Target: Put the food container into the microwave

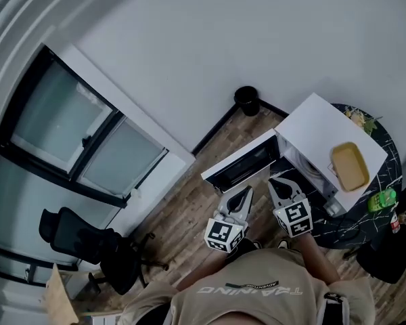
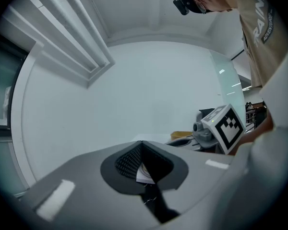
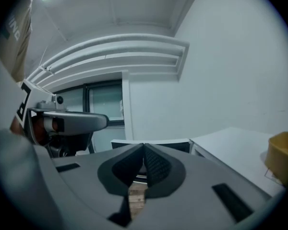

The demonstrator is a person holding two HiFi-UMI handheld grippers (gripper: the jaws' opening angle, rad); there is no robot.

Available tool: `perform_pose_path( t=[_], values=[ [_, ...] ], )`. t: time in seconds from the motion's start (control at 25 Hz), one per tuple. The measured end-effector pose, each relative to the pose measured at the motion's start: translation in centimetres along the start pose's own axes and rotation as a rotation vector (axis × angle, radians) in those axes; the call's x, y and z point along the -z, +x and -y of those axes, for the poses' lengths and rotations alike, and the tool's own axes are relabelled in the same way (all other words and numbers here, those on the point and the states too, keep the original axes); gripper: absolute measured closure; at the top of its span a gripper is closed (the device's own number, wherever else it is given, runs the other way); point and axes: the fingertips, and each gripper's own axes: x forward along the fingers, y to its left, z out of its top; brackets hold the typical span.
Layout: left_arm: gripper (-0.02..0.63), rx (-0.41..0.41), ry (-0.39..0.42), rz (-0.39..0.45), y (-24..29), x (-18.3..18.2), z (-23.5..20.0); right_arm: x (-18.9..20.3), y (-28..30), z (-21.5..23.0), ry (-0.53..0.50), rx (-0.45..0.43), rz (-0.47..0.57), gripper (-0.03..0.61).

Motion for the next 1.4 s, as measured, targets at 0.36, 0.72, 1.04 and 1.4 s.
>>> perform_pose_path(
  t=[0.36,0.72,1.04,1.4],
  values=[
    [0.611,0.010,0.030,-0.026,1.2,-0.4,-2.0,-0.3,2.2,-1.7,-0.022,-0.044,0.004,0.568],
    [0.611,0.004,0.008,-0.061,2.2,0.9,-2.2,1.3,2.8,-1.7,-0.031,-0.067,-0.057,0.568],
    [0.611,-0.003,0.014,-0.078,2.1,1.5,-1.4,2.2,2.6,0.0,-0.023,-0.050,-0.055,0.568],
    [0.611,0.006,0.024,-0.062,2.1,1.1,-1.2,1.7,2.7,0.8,-0.051,-0.028,-0.044,0.568]
  ],
)
